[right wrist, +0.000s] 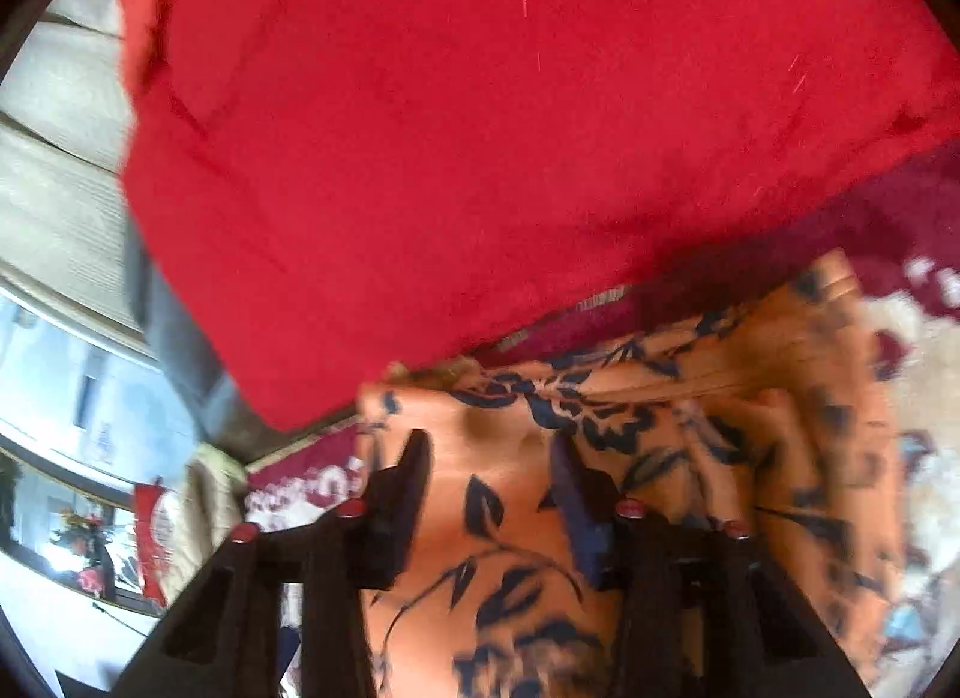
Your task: Fold small clothes
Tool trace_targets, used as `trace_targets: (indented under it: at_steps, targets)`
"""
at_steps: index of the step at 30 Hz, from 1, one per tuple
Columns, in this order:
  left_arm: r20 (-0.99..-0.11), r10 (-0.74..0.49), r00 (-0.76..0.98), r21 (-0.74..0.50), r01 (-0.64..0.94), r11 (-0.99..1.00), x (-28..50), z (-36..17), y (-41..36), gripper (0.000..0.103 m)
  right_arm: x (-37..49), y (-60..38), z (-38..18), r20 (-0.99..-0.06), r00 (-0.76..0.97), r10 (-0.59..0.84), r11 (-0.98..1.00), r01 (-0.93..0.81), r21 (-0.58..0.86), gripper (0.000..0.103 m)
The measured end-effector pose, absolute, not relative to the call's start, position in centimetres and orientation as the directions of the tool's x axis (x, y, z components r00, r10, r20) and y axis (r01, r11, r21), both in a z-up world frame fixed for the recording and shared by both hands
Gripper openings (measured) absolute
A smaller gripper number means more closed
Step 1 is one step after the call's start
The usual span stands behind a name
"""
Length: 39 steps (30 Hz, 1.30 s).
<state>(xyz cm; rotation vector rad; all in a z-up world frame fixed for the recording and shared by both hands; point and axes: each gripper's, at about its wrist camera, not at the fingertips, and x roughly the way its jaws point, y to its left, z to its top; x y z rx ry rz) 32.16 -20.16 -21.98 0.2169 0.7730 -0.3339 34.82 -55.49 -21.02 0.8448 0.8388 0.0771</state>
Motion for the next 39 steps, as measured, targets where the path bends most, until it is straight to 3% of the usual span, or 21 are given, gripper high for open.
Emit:
trace_targets:
  at_steps: [3, 7, 12, 19, 22, 39]
  targets:
    - [-0.692, -0.219, 0.687, 0.075, 0.371, 0.926, 31.8, -21.5, -20.2, 0.09, 31.7, -56.7, -19.0, -0.67, 0.703, 0.237, 0.748, 0.308, 0.588, 0.065]
    - [-0.669, -0.198, 0.716, 0.113, 0.362, 0.925, 31.3, -21.1, -20.5, 0.09, 28.0, -55.4, -16.6, -0.763, 0.646, -0.037, 0.88, 0.383, 0.281, 0.065]
    - [-0.672, -0.189, 0.716, 0.115, 0.353, 0.928, 31.2, -21.3, -20.5, 0.09, 25.1, -52.8, -15.6, -0.764, 0.631, -0.133, 0.921, 0.363, 0.139, 0.065]
    - [-0.688, -0.156, 0.709, 0.155, 0.353, 0.923, 31.2, -22.3, -20.8, 0.09, 24.6, -46.0, -20.4, -0.806, 0.559, -0.194, 0.951, 0.31, -0.014, 0.063]
    - [-0.702, -0.148, 0.697, 0.157, 0.354, 0.922, 31.4, -22.9, -20.8, 0.09, 24.1, -44.0, -21.4, -0.759, 0.577, -0.302, 0.942, 0.303, -0.144, 0.063]
    - [-0.71, -0.151, 0.688, 0.118, 0.328, 0.937, 32.5, -22.9, -19.8, 0.09, 24.0, -43.1, -21.2, -0.73, 0.583, -0.356, 0.929, 0.302, -0.212, 0.063]
